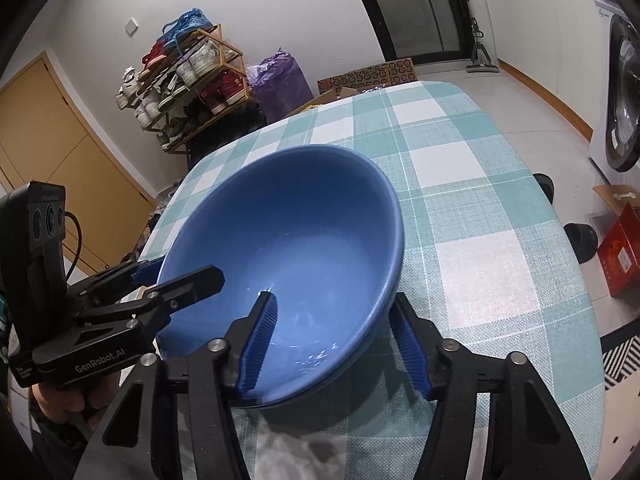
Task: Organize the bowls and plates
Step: 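Lift the nested blue bowls with both grippers and carry them over the plates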
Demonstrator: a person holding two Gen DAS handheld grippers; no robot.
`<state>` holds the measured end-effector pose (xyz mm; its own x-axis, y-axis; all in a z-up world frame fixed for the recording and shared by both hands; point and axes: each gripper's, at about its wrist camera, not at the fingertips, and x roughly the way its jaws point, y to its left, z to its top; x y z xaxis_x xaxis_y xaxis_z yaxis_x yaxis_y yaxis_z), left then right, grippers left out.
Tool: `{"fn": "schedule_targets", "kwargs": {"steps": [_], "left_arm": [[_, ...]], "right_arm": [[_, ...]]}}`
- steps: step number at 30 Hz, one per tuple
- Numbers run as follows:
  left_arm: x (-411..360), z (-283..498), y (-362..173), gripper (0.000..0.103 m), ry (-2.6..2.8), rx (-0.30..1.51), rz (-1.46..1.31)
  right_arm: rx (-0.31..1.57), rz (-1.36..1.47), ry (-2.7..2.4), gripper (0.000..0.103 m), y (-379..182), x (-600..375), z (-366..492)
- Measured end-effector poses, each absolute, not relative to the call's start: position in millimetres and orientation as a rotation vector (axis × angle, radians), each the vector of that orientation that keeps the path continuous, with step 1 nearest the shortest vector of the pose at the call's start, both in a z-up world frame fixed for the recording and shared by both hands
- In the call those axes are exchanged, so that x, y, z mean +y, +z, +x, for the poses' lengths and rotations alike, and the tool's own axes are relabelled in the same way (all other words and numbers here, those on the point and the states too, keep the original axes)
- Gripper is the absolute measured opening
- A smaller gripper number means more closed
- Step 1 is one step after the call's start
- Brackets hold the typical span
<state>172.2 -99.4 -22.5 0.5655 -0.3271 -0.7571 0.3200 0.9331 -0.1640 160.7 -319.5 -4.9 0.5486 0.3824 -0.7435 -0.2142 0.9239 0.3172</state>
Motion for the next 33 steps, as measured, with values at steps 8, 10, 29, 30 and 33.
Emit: {"fn": "schedule_targets", "kwargs": {"steps": [8,10,29,30,33], "left_arm": [[-101,172,-21,0.051,-0.371,0.897,-0.015],[-102,172,-20,0.051,-0.370,0.893,-0.011],[-109,163,-7,0.051,-0.351,0.872,0.001],[-109,163,-6,0.051,-0.351,0.870,0.001],[-110,162,-4,0.051,-0.349,0.867,0.001]], "right_arm": [[0.920,0.187,0.337,0.051,-3,-322,160],[0.914,0.184,0.334,0.051,-1,-322,159],[0.905,0.189,0.324,0.051,6,-327,154],[0.902,0.187,0.324,0.051,7,-327,154],[0.896,0.189,0.324,0.051,10,-328,152]]}}
